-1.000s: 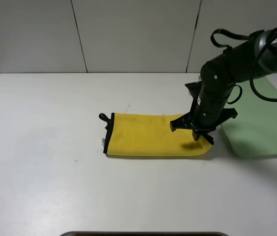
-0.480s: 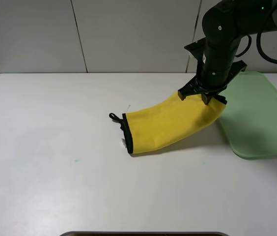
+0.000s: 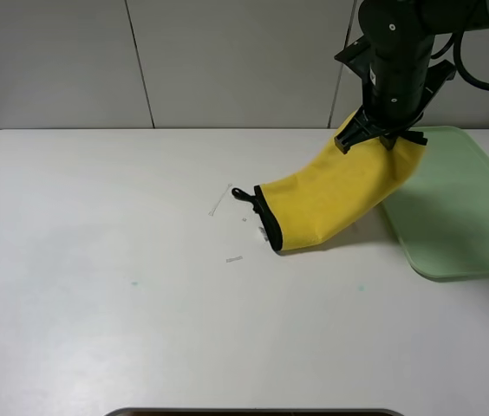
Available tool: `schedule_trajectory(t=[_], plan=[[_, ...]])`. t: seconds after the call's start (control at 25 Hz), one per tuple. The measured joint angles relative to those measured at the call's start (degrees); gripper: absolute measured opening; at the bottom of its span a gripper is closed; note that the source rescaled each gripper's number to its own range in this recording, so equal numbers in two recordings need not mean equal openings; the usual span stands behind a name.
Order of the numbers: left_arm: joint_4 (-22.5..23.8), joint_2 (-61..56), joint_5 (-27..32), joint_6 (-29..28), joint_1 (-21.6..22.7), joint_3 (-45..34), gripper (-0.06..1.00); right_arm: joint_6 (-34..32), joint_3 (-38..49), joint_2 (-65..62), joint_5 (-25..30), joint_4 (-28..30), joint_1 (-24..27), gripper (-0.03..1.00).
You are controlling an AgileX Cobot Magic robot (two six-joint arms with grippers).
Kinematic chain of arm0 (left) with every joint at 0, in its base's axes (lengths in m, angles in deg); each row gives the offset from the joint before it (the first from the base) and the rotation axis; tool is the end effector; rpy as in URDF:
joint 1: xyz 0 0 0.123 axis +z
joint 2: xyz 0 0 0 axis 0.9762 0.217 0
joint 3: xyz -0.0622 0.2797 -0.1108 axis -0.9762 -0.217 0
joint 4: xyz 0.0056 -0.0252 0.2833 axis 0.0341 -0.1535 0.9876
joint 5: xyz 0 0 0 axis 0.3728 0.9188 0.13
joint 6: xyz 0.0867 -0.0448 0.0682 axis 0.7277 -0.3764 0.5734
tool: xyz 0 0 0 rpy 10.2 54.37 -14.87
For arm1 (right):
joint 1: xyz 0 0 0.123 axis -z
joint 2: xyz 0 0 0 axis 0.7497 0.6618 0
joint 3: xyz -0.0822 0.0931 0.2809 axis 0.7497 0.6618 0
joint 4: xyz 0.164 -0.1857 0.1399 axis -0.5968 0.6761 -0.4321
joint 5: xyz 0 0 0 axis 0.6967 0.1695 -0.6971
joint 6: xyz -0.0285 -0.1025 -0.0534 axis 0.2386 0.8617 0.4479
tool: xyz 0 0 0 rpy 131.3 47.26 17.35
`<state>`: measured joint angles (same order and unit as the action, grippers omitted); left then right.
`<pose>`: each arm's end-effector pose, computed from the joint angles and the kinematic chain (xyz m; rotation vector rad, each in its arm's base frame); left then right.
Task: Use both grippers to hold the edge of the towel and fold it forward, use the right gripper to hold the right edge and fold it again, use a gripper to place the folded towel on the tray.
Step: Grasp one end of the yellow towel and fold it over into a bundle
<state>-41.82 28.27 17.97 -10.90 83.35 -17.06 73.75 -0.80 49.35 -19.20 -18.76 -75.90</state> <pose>0.0112 0.0277 0.2816 -0.3754 2.0758 0.2209 0.4047 0.1502 0.2039 -0.7246 2.6561 -0.5634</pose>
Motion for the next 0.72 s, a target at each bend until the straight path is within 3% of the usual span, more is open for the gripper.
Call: schedule_trajectory(t=[0.32,0.72], plan=[[0.04,0.00,0.00,0.00,0.00,0.00,0.90,0.21,0.00,0.00,0.72,-4.78,-1.57,0.04],[0.04,0.00,0.00,0.00,0.00,0.00,0.90,-0.25,0.00,5.18,-1.08,-9.11,-8.77,0.04]])
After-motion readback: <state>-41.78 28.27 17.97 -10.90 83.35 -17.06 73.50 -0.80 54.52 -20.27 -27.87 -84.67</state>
